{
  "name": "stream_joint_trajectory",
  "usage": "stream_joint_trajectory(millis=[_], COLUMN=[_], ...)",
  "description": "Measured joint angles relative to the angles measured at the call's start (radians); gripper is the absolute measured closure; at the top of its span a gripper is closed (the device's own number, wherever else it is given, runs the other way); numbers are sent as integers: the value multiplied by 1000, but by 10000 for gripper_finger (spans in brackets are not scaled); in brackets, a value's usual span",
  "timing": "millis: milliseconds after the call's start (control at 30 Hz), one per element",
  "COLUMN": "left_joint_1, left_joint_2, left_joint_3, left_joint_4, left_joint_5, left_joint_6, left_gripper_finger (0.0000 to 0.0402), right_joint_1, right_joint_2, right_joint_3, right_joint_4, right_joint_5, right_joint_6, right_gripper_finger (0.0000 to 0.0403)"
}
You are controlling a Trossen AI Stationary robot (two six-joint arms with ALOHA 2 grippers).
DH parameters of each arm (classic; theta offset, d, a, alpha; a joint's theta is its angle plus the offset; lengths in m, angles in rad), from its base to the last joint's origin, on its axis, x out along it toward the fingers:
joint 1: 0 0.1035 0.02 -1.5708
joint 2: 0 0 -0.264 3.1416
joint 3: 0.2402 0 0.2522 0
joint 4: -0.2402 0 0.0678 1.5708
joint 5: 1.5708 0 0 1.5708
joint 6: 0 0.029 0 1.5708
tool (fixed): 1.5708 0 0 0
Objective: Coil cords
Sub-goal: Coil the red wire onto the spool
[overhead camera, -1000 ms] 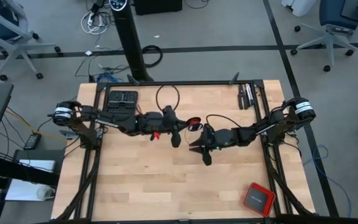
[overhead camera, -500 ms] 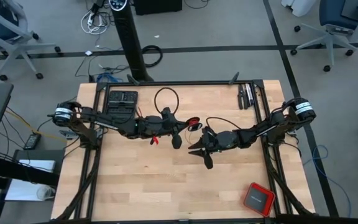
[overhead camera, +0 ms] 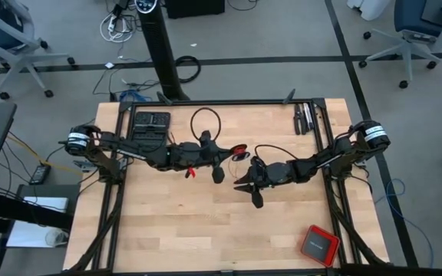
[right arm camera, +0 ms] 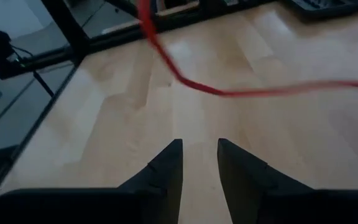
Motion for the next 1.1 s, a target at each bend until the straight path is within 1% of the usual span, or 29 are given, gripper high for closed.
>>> stream_joint_trajectory(millis=[100,267,367,467,600,733,867,1000,1033,1100], left_joint_1=[0,0,0,0,0,0,0,0,0,0], left_joint_2=[1,0,0,0,0,0,0,0,0,0], left_joint_3=[-1,-1,-1,-1,-1,-1,-1,-1,-1,0], left_joint_4=[-32,11,7,7,-13,-76,-118,-150,-154,-180], left_joint_5=[15,38,50,50,50,52,56,57,62,82], left_joint_6=[10,25,42,47,50,43,42,43,48,65], left_gripper_finger=[401,401,401,401,401,401,401,401,401,401], right_joint_1=[-6,-13,-13,-13,-13,-13,-13,-22,-30,-51], right_joint_2=[0,0,0,0,0,0,0,0,0,0], right_joint_3=[0,0,0,0,0,0,0,0,0,0], right_joint_4=[-20,-45,-37,-26,-5,-25,-63,-66,-71,-89], right_joint_5=[2,2,-10,-43,-47,-11,-5,49,46,-23], right_joint_6=[2,14,4,-12,-50,-50,-121,-53,-48,-50], right_gripper_finger=[303,303,303,303,303,304,302,302,302,303])
